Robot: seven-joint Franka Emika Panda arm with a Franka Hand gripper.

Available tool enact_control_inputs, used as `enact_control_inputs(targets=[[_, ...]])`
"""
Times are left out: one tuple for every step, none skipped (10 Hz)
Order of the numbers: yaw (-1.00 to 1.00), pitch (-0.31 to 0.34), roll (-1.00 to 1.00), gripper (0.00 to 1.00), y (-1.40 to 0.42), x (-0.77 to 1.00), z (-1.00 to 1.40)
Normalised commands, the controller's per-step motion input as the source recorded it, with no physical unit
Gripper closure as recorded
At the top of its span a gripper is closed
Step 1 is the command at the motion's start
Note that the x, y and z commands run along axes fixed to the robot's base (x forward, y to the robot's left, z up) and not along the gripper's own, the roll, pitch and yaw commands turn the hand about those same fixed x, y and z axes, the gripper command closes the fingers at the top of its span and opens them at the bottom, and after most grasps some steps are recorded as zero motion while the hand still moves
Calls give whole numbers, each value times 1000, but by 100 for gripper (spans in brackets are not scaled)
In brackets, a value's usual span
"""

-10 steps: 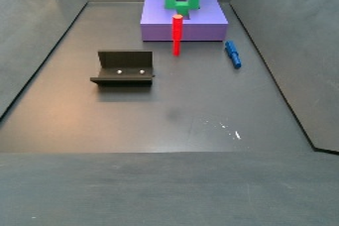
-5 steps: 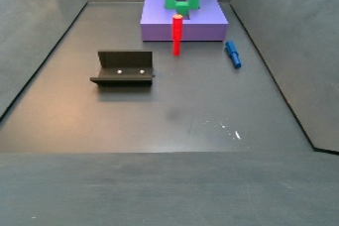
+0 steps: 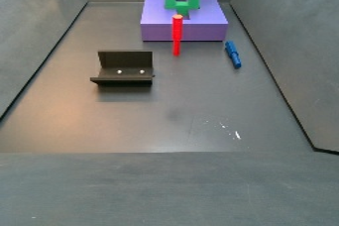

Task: Pick up the brown object. Move up. Move to above the board. Insert the brown object.
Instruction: Insert the brown object.

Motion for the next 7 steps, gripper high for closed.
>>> enact_control_inputs(targets=[[-143,-6,-9,100,0,0,-543],[-226,0,0,100,0,0,-537],[-220,13,0,100,0,0,-423],[-214,33,0,100,0,0,-380],[-203,36,9,100,0,0,-346],[-166,27,10,100,0,0,-289],[-129,9,14,100,0,-23,-269]])
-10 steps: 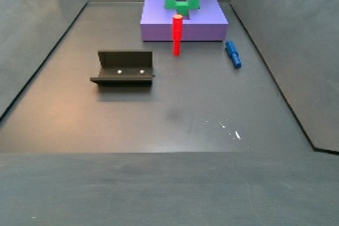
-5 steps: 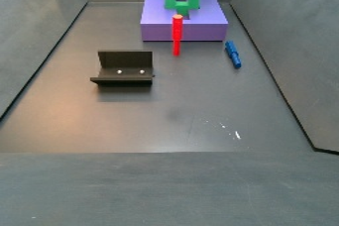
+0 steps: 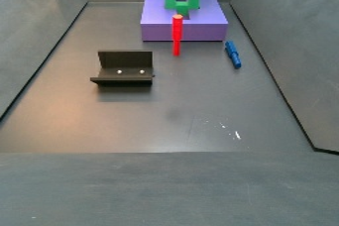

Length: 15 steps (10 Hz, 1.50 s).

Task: Pick up the brown object. Move up. Move to above the board. Insert the brown object.
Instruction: Insert the brown object.

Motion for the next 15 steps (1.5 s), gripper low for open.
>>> enact_control_inputs(targets=[[-114,4,17,100,0,-49,-254],[-106,7,11,100,0,-20,-231],[-106,7,11,100,0,-6,-240],[-117,9,13,100,0,0,-246],[-126,4,9,100,0,0,-240],[-100,3,4,100,0,0,-171],[-31,19,0,100,-63,49,-94],[-89,43,0,100,-180,269,-174],[0,13,0,100,-120,314,-366],[0,0,0,100,-51,243,-417],[0,0,0,100,-11,174,-331],[0,0,39,100,0,51,-254],[0,0,86,100,-43,0,-163],[0,0,154,100,-109,-66,-200],[0,0,191,100,-237,-3,-309]])
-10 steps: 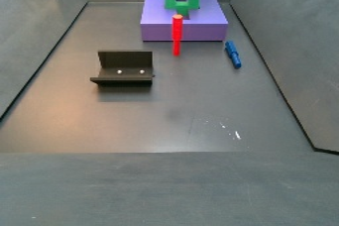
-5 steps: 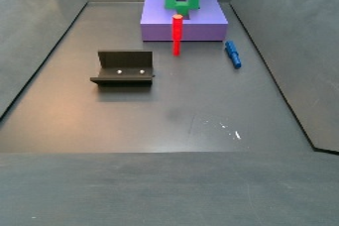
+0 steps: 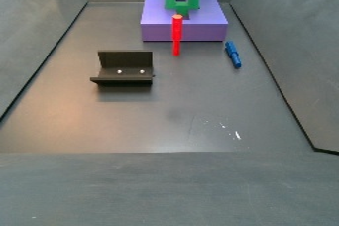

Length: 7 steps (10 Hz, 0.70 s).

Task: Pick up the brown object. Move up. Move to above the board. Insert the brown object.
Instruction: Insert the brown object.

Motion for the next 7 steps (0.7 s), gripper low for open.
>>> enact_control_inputs(targets=[[11,0,190,100,-197,103,-406],[60,0,189,100,-46,157,-374],[49,4,177,100,0,129,-346],[60,10,170,100,0,63,-300],[129,0,111,100,0,-6,-271],[186,-63,7,100,0,-237,-220],[249,-76,0,100,-97,-71,-186]])
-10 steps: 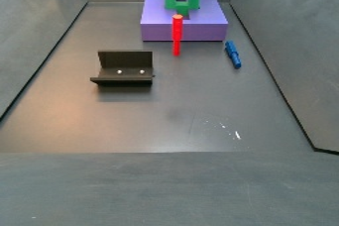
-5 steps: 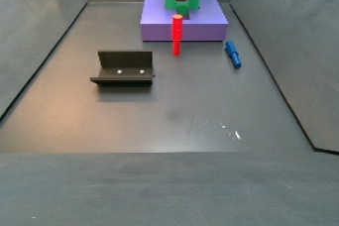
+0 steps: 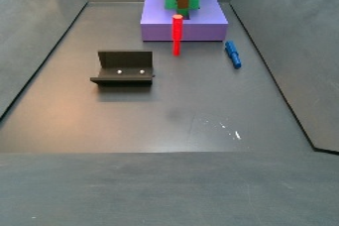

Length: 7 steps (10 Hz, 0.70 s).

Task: Pick up the brown object. Move up. Move to above the board. Insert the brown object.
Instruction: Insert the brown object.

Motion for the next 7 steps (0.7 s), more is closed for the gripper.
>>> enact_control_inputs(targets=[[163,-20,-9,100,-97,57,-283],[143,-11,-30,100,-83,137,-320],[69,-10,-34,100,0,177,-394],[86,0,-13,100,0,151,-411],[114,-3,0,100,0,89,-374],[63,0,0,100,0,114,-300],[0,0,0,100,89,63,-300]])
